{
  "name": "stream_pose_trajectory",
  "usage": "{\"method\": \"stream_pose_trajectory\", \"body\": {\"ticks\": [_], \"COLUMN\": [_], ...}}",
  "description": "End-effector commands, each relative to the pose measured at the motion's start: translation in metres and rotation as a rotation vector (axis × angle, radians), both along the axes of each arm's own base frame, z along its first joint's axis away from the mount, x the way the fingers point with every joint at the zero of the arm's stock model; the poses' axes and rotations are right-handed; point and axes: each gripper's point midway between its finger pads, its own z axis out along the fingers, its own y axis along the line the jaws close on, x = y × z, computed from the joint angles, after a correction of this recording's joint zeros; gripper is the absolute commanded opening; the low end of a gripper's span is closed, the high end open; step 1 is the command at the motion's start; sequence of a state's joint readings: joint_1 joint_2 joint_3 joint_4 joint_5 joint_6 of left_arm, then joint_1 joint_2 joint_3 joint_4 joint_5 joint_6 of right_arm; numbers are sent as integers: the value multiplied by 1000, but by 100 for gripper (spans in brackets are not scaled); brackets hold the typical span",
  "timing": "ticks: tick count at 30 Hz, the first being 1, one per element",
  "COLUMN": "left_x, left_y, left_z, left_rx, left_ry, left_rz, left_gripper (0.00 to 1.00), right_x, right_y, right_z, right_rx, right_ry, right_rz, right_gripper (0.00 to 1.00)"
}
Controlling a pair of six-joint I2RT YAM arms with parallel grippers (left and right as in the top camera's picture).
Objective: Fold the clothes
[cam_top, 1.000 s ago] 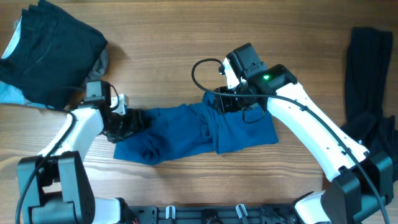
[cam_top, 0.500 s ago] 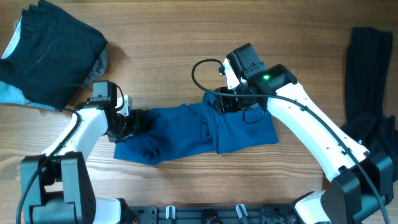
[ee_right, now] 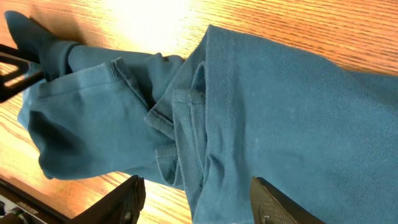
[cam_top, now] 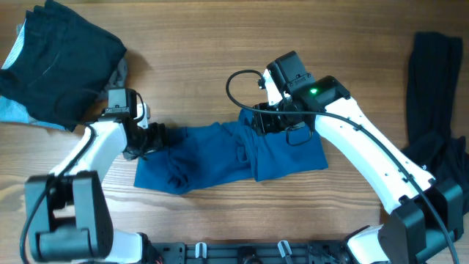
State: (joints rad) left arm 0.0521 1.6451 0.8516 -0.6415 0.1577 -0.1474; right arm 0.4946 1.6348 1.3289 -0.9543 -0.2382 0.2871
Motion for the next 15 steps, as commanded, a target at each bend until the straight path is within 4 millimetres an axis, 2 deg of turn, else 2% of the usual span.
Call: {"method": "stream_pose_trajectory", "body": {"ticks": [1,4,6,9,12,15], "left_x": [-15,-21,-22,-23,-22,-13], "left_y": [-20,-32,-37,-39,-26,-1], "left_z": [-20,-25,-26,-26,-23,-4], "left_rx": [-71,-70,-69,-68,-33,-6], "left_ry": [80,107,109,112,112,102], "left_rz": [-47,-90,-110,-117,-75,40], "left_gripper": [68,51,34,15,7,4], "right_x": [2,2,2,2,2,3], "right_y": [-1,-1,-1,-1,-1,-3], "right_z": [1,1,1,1,1,0], "right_rx": [-9,-9,-9,-9,-11,-21], "right_ry": [-8,-7,-7,-8,-7,-11], "right_rz": [-10,-10,-10,-10,-8,-12], "right_gripper": [59,59,59,59,60,59]}}
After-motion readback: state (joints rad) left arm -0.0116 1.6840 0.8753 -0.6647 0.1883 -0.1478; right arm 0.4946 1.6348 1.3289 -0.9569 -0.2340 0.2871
